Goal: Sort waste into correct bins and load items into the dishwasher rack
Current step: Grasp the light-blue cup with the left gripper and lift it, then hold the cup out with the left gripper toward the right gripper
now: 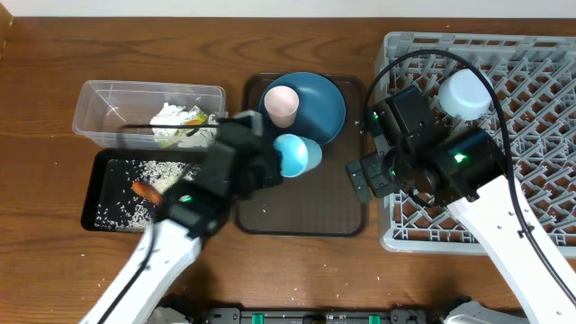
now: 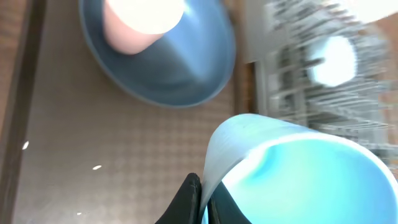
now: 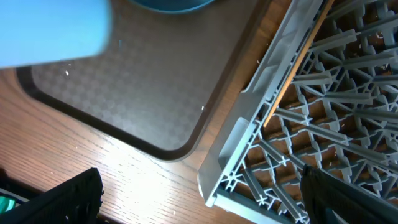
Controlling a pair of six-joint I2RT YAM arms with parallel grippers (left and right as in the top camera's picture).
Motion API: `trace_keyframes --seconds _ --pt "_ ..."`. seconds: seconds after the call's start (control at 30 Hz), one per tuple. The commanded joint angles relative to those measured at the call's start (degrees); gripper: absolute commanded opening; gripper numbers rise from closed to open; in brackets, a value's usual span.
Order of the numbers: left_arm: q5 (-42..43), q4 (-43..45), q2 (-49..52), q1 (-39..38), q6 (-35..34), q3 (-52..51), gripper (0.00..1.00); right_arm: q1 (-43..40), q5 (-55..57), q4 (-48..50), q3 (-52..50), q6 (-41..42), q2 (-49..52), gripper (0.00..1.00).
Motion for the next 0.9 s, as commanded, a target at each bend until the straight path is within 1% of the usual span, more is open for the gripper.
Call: trace_keyframes --seconds 0.0,0.07,0.2,0.27,0.37,0.47,0.63,0.67,0.87 --pt "18.58 -0.31 -2.01 5.42 4.72 1.27 0.06 -0.55 0.59 -0.04 0.44 0.87 -0.35 0.99" --pt "26.56 -0.33 -1.84 8.79 6.88 1.27 0.06 -0.55 0.59 -0.04 0.44 0.87 -0.35 0.99" --pt "44.24 -0.33 1.11 15.28 13.51 1.2 0.06 -0.55 0.59 -0.04 0.44 0.87 -0.35 0.99" --pt "49.83 -0.28 3.5 17.35 14.36 1.2 0.06 -0.55 0.59 -0.02 0.44 0.87 -0.35 0.99" --pt "54.73 -0.26 8.0 18.95 17.94 1.2 0.06 -0.55 0.59 -0.04 0.44 0.87 -0.35 0.99" --pt "58.07 0.24 12.92 19.06 24.44 1.2 0.06 -0.55 0.59 -0.04 0.44 0.87 -0.35 0.99" --pt "71.01 2.32 19.87 19.06 38.05 1.2 0.06 -0.55 -0.61 1.53 0.44 0.9 -0.35 0.99" --pt "72.43 2.29 20.68 19.06 40.22 1.2 0.06 -0.55 -1.46 2.08 0.44 0.9 -0.35 0.99" --pt "72.76 2.32 23.02 19.06 47.76 1.2 0.06 -0.55 -5.18 2.51 0.46 0.87 -0.37 0.99"
